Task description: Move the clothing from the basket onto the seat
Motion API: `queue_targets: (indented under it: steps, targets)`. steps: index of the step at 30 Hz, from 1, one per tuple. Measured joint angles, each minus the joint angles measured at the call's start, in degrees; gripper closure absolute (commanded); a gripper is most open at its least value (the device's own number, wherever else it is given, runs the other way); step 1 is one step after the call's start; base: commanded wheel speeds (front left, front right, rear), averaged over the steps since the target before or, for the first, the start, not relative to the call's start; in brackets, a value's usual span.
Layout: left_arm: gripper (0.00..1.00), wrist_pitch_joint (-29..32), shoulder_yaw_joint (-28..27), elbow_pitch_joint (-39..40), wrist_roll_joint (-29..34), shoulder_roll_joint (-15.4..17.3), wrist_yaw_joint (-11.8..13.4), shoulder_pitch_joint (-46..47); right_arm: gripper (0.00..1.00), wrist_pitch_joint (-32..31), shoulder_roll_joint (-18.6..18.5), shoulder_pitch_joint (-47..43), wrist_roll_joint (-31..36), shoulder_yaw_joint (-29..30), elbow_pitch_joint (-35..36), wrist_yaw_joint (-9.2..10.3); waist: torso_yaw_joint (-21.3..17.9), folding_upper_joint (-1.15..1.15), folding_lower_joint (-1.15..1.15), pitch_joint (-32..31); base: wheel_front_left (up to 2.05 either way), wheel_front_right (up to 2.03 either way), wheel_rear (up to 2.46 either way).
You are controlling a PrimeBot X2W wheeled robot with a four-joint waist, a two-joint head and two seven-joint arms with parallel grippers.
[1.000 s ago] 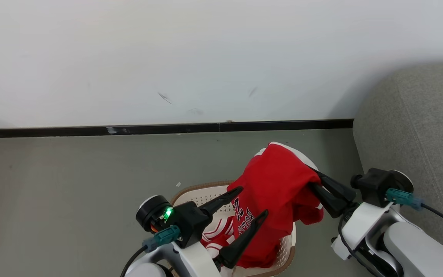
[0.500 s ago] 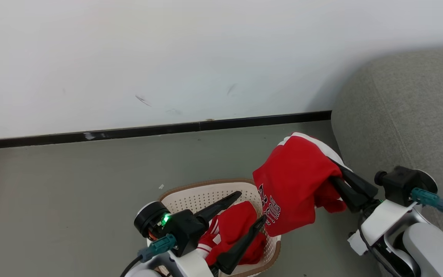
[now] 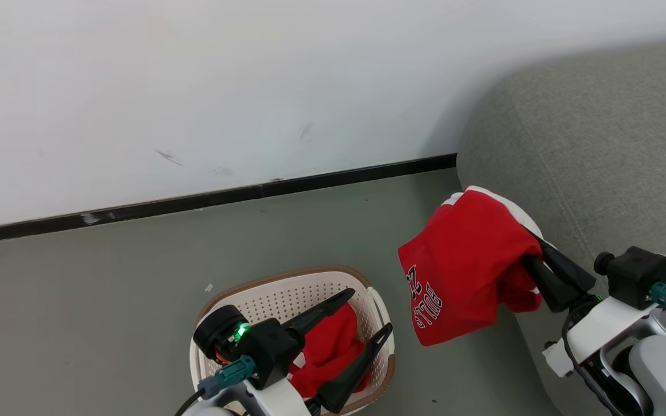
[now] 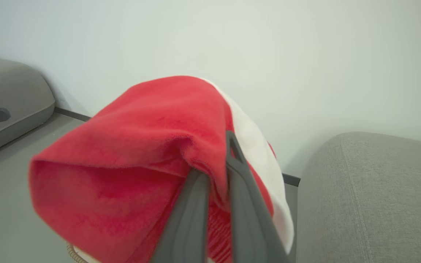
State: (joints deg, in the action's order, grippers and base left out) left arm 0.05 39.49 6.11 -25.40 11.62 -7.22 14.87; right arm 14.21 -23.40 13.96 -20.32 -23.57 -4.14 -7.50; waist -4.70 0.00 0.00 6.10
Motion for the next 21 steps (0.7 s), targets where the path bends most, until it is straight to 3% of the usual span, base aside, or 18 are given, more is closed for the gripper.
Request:
queue_targets:
  steps: [21]
  targets:
    - [0.00, -1.65, -1.04, -0.85, 0.29, 1.04, 0.02, -0.12, 1.00, 0.00, 0.70, -3.61, 1.61, 5.48, 1.60, 0.00, -7.57, 0.00, 0.00, -1.19, 0.00, 0.00, 0.00]
